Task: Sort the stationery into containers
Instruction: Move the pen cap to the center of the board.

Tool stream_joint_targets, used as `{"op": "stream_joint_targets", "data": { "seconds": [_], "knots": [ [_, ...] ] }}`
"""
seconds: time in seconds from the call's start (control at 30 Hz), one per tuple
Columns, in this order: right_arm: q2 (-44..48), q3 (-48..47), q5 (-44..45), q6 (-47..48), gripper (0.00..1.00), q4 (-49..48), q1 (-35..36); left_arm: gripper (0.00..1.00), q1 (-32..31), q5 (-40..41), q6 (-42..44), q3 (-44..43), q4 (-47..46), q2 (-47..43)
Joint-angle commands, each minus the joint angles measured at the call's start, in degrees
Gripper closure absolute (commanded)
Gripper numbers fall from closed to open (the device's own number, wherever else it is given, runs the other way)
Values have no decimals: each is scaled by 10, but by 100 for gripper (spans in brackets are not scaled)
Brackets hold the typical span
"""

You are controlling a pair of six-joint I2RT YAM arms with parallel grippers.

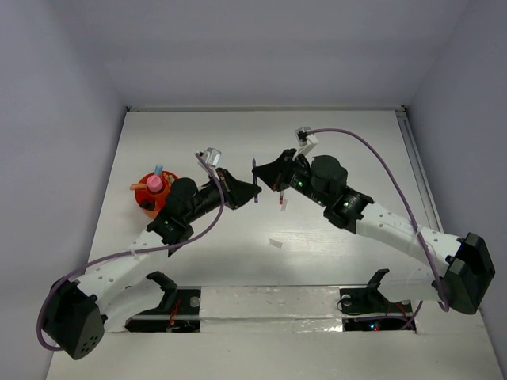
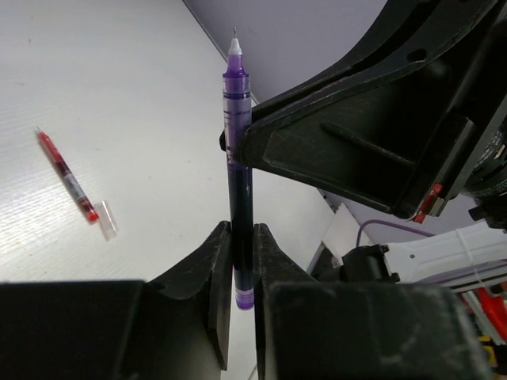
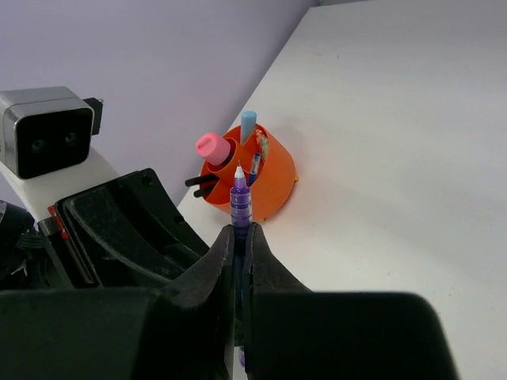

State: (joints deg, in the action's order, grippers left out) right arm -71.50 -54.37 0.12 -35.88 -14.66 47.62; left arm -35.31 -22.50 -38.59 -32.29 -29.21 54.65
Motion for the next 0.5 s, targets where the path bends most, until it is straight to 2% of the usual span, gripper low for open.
{"op": "stream_joint_targets", "data": {
  "seconds": [0.0,0.17,0.2,0.23,0.3,0.33,0.47],
  "knots": [
    [2,1,-17,-15,100,-37,-5,100,0,0,11,-17,-36,-13],
    [0,-4,-24,-20,100,-21,-11,100,0,2,25,-24,-16,-28],
    [1,-6,-28,-14,97,-16,-18,100,0,3,32,-29,-7,-31],
    [2,-13,-42,-7,77,-9,-18,100,0,10,40,-39,24,-36],
    [2,-30,-57,25,58,41,-30,100,0,30,62,-58,70,-46],
    [5,-46,-78,38,42,58,-31,100,0,50,85,-75,113,-50],
    [40,-52,-95,84,23,168,-36,100,0,97,129,-97,187,-88]
  ]
}}
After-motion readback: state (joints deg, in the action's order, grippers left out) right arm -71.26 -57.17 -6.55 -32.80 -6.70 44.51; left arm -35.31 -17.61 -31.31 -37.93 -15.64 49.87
